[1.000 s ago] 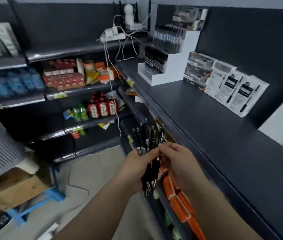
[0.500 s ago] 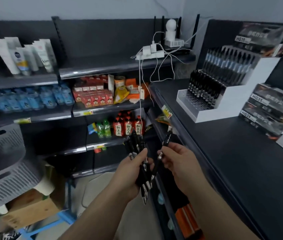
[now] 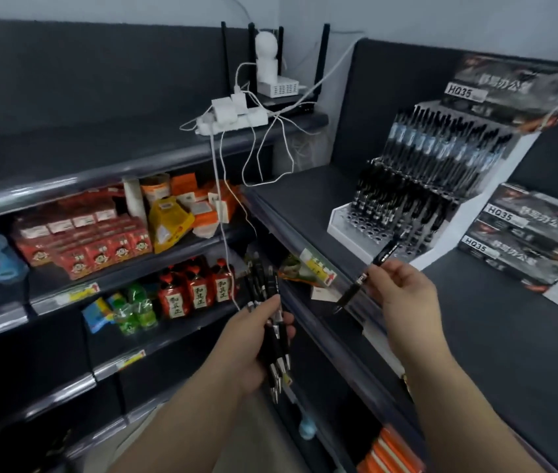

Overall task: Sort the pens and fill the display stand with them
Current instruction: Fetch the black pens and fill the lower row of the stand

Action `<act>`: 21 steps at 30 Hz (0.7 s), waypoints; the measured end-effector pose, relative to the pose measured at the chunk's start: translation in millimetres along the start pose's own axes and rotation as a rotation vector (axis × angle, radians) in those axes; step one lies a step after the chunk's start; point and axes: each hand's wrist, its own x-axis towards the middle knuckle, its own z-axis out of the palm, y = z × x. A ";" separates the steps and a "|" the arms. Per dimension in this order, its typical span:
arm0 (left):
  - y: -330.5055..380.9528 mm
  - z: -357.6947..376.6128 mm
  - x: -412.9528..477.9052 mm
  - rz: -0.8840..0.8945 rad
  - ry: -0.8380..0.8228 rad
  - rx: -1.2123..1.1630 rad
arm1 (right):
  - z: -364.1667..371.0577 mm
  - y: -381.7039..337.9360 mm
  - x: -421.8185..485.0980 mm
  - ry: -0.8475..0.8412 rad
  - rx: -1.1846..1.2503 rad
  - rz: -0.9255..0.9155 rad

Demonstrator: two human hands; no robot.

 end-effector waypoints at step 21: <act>56.7 87.8 134.3 -0.069 -0.236 0.098 | -8.1 -24.0 130.1 0.396 -0.654 -0.423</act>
